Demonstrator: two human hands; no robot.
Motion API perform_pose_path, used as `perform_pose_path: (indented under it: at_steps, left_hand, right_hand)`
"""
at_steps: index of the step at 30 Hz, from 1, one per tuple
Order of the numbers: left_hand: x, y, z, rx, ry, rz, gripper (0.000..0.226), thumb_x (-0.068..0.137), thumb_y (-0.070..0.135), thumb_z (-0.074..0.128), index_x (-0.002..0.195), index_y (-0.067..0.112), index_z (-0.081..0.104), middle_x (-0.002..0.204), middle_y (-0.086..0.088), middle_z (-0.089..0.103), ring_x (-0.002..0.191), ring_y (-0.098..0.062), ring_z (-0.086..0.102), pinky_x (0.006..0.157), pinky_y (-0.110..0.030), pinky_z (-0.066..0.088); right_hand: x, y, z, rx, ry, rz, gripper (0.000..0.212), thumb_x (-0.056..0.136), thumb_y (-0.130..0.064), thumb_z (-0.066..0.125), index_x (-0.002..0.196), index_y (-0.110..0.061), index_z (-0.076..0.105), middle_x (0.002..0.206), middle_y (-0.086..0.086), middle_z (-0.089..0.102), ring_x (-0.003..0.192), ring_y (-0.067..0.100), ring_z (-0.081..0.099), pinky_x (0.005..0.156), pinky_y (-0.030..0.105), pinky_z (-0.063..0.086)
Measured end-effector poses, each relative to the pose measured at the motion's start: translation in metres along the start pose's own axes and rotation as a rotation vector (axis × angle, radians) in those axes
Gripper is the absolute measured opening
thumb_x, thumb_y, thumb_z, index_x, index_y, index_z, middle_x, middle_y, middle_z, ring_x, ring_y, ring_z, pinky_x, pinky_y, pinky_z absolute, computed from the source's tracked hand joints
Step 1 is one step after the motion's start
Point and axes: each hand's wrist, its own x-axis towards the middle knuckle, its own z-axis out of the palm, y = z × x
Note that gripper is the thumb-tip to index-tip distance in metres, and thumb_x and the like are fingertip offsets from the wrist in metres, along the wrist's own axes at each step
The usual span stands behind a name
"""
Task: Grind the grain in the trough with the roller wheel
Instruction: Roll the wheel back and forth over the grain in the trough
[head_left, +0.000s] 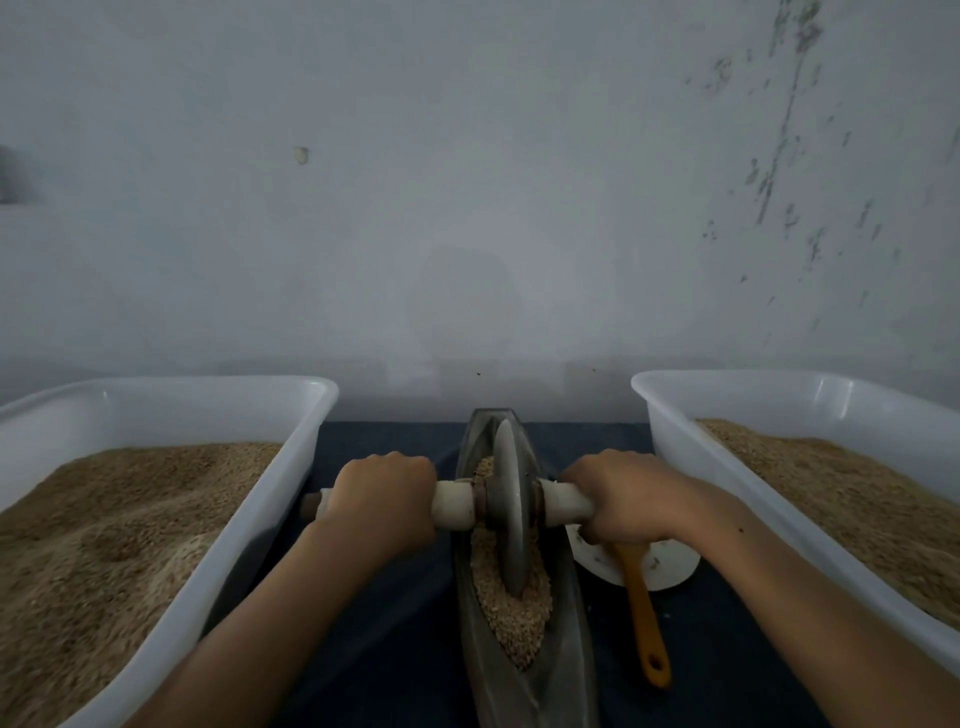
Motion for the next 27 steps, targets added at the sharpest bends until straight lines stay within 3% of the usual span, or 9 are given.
perform_pose_path:
  at_steps: [2,5,9,15,21,24,27]
  left_hand:
    - [0.001,0.001,0.001,-0.017,0.040,-0.017,0.026,0.087,0.032,0.059,0.111,0.023,0.054,0.105,0.003,0.061,0.094,-0.015,0.058,0.074,-0.026,0.038]
    - [0.000,0.004,0.007,-0.048,0.176,-0.051,0.019,0.090,0.032,0.055,0.106,0.024,0.048,0.105,0.005,0.061,0.095,-0.014,0.058,0.071,-0.025,0.034]
    - [-0.002,0.007,0.012,-0.046,0.282,-0.055,0.024,0.091,0.033,0.055,0.108,0.024,0.042,0.104,0.007,0.061,0.094,-0.012,0.060,0.069,-0.023,0.033]
    - [0.001,0.003,0.005,-0.021,0.127,-0.035,0.026,0.090,0.032,0.056,0.113,0.022,0.051,0.107,0.003,0.061,0.096,-0.015,0.059,0.074,-0.026,0.038]
    - [-0.002,0.000,-0.003,-0.011,-0.067,-0.005,0.035,0.085,0.035,0.061,0.116,0.020,0.055,0.105,0.001,0.062,0.095,-0.015,0.059,0.081,-0.027,0.045]
    - [-0.001,0.001,0.000,-0.039,0.005,-0.021,0.029,0.087,0.033,0.059,0.113,0.023,0.053,0.104,0.003,0.061,0.093,-0.015,0.059,0.076,-0.027,0.042]
    - [-0.002,0.004,0.006,-0.087,0.182,-0.061,0.026,0.089,0.031,0.057,0.110,0.025,0.044,0.102,0.005,0.061,0.092,-0.015,0.060,0.071,-0.026,0.038]
  right_hand:
    - [0.000,0.001,0.004,0.006,0.052,-0.003,0.022,0.083,-0.023,0.063,0.105,-0.022,0.060,0.096,-0.001,0.063,0.087,0.017,0.060,0.061,0.027,0.038]
    - [0.003,-0.001,0.013,-0.018,0.266,-0.003,0.011,0.088,-0.021,0.056,0.094,-0.026,0.049,0.090,-0.005,0.059,0.082,0.016,0.057,0.063,0.028,0.033]
    - [0.009,-0.001,0.025,-0.058,0.473,0.008,0.012,0.091,-0.022,0.054,0.099,-0.026,0.045,0.099,-0.006,0.062,0.090,0.017,0.059,0.069,0.028,0.031]
    - [0.002,0.001,0.012,-0.022,0.246,-0.003,0.014,0.087,-0.021,0.058,0.092,-0.027,0.047,0.098,-0.001,0.062,0.088,0.018,0.059,0.066,0.028,0.035]
    - [0.000,0.002,-0.001,-0.003,-0.019,-0.012,0.028,0.083,-0.025,0.066,0.110,-0.022,0.060,0.100,0.000,0.064,0.088,0.017,0.061,0.065,0.027,0.042]
    - [0.000,0.002,0.002,0.016,0.025,-0.008,0.026,0.084,-0.025,0.065,0.109,-0.025,0.060,0.101,-0.001,0.064,0.089,0.016,0.061,0.064,0.027,0.040]
    - [0.003,0.000,0.011,-0.015,0.237,-0.011,0.013,0.087,-0.022,0.057,0.098,-0.029,0.054,0.097,-0.003,0.064,0.087,0.016,0.060,0.064,0.028,0.035]
